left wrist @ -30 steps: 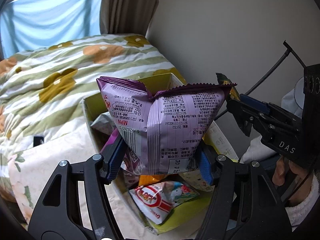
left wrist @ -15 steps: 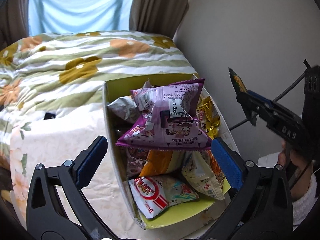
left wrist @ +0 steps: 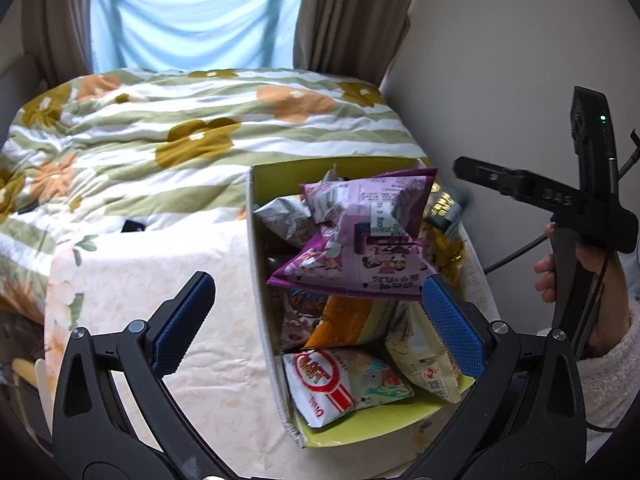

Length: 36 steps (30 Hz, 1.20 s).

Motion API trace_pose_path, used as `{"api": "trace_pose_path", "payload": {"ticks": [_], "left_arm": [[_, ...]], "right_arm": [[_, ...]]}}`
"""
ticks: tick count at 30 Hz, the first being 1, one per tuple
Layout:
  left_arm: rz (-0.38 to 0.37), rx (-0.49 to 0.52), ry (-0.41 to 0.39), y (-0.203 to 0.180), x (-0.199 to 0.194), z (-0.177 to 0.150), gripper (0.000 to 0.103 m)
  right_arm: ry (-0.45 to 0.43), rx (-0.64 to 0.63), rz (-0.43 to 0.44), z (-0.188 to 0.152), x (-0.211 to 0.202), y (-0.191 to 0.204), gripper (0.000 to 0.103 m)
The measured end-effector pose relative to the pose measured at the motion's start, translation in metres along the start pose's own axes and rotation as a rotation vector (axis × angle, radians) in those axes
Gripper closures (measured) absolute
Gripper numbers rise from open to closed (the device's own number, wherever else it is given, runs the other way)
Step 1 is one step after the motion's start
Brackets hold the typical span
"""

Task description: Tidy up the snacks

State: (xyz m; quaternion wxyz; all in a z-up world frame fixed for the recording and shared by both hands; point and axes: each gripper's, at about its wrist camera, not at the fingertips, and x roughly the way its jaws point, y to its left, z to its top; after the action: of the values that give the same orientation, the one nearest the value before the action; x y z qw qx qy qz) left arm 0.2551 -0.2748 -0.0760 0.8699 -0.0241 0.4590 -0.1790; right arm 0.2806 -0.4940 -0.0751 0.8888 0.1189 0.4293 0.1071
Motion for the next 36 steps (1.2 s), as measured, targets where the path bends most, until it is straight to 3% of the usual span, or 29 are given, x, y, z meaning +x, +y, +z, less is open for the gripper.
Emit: {"api": "trace_pose_path", "payload": {"ticks": [2,10,15,24,30,36], "left_arm": [[0.008,0.001,0.009,0.003,-0.001,-0.006,0.001],[-0.003,0.000,0.001,0.017,-0.017,-0.029,0.001],[-0.007,0.005,-0.050,0.024,-0.050,-0.037,0.001],[0.083,0.030,-0.196,0.043,-0.149,-0.061,0.001],[0.199,0.045,-0.323,0.056,-0.224,-0.101,0.001],[0.248,0.036,-0.378,0.068,-0.274,-0.141,0.001]], "right_arm": [[-0.014,0.023,0.002,-0.006,-0.004,-0.002,0.002],[-0.013,0.049,-0.058,-0.037,-0.019,0.005,0.002],[-0.044,0.048,-0.090,-0.047,-0.044,0.025,0.002],[-0.144,-0.044,-0.131,-0.072,-0.110,0.099,0.002],[-0.206,-0.115,-0.169,-0.108,-0.156,0.158,0.002],[-0.226,-0.129,-0.213,-0.148,-0.180,0.202,0.001]]}}
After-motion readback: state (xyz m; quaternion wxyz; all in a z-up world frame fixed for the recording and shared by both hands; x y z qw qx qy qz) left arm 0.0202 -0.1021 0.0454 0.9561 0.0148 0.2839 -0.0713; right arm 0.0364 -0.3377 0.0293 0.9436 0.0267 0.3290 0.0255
